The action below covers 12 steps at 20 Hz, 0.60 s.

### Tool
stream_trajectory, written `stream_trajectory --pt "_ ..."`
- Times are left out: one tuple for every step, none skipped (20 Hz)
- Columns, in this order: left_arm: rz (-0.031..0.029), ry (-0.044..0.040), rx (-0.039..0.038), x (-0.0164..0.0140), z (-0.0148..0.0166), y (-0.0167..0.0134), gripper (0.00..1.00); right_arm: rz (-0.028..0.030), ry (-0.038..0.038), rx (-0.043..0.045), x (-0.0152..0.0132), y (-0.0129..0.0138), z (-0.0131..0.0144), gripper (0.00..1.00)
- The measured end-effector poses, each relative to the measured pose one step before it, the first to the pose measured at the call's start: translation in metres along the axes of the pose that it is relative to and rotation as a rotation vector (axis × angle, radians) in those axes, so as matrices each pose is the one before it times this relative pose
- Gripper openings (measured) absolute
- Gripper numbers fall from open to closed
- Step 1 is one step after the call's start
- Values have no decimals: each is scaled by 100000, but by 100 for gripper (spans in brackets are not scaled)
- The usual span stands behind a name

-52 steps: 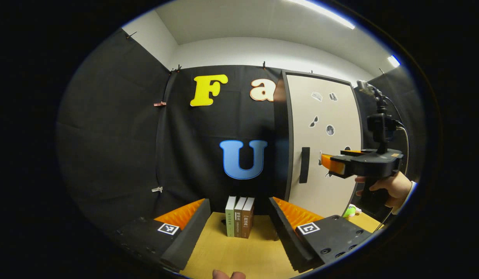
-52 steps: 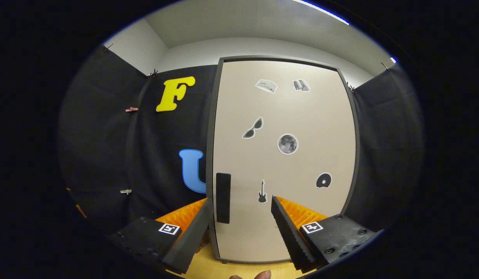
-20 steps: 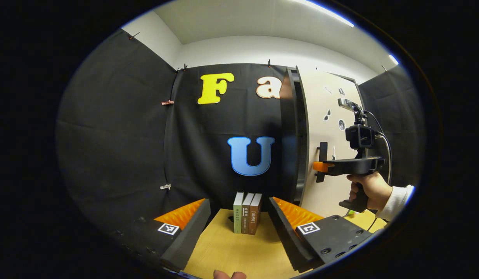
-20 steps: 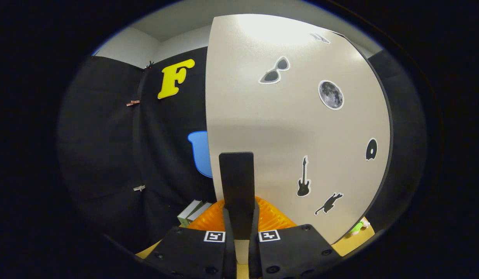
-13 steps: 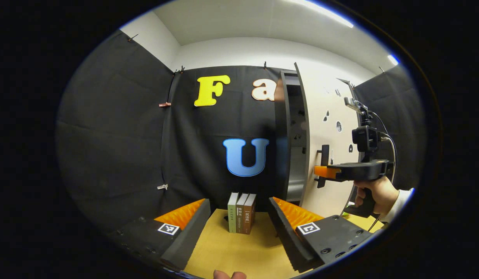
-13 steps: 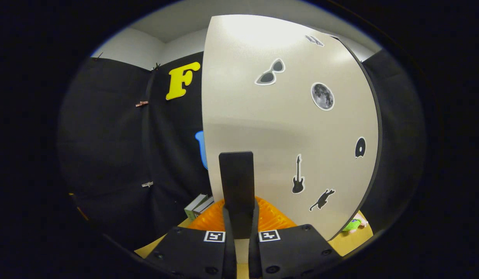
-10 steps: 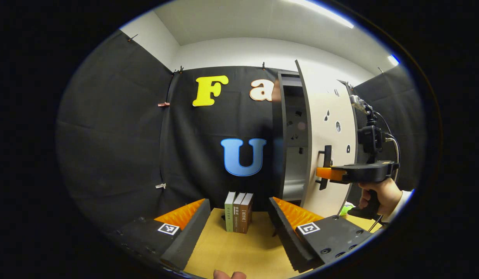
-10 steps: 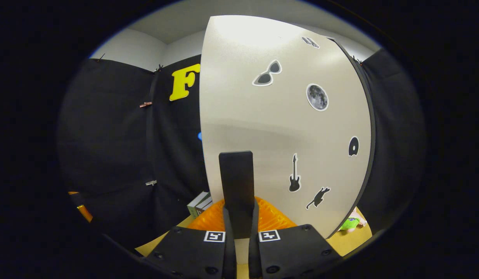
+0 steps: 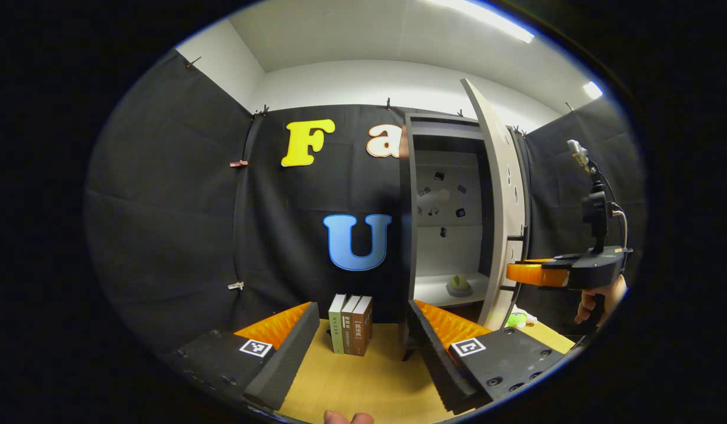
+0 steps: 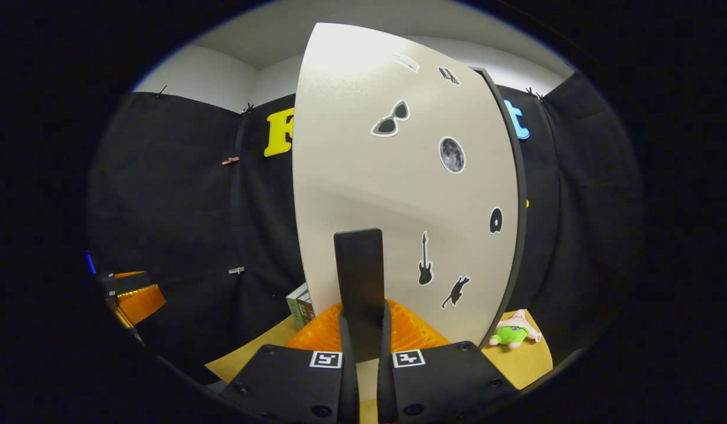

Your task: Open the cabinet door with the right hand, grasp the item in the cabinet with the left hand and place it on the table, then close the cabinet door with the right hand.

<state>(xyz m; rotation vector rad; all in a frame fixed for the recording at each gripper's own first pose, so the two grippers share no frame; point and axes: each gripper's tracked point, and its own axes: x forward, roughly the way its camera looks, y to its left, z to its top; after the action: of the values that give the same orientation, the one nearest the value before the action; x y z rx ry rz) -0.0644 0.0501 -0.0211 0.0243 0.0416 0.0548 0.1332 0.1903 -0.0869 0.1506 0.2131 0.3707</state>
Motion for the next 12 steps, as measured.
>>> stream_trajectory --pt "-835 -243 -141 11 45 -417 94 -542 -117 -585 -531 -316 19 16" --pt "-921 -7 -293 145 33 -396 94 -756 -97 -1048 -344 -383 60 16" --pt "-1029 -64 -424 145 -34 -484 95 -1068 -43 -785 -437 -487 26 16" --pt "-1070 76 -301 92 42 -463 95 -1228 -51 -139 -416 -504 15 16" --pt "-998 -61 -51 200 15 -493 95 -1340 -12 297 -305 -475 45 16" --pt "-918 -131 159 154 101 -437 95 -1349 -212 2 -239 -427 62 16" --pt "-992 -180 23 134 -18 -502 95 -1469 -241 -564 -235 -476 48 16" --pt "-973 -177 -282 186 99 -453 95 -1731 -612 -544 -336 -534 -7 16" --pt "-1039 -139 -421 221 2 -555 96 -1997 -504 -615 -204 -572 23 16" --pt "-1002 -52 -355 125 77 -543 95 -2224 -713 -161 -192 -524 94 15" --pt "-777 145 -157 71 -102 -346 95 -2491 -215 72 -141 -568 -28 15" --pt "-710 180 81 97 18 -359 94 -2587 -706 255 -83 -547 98 15"
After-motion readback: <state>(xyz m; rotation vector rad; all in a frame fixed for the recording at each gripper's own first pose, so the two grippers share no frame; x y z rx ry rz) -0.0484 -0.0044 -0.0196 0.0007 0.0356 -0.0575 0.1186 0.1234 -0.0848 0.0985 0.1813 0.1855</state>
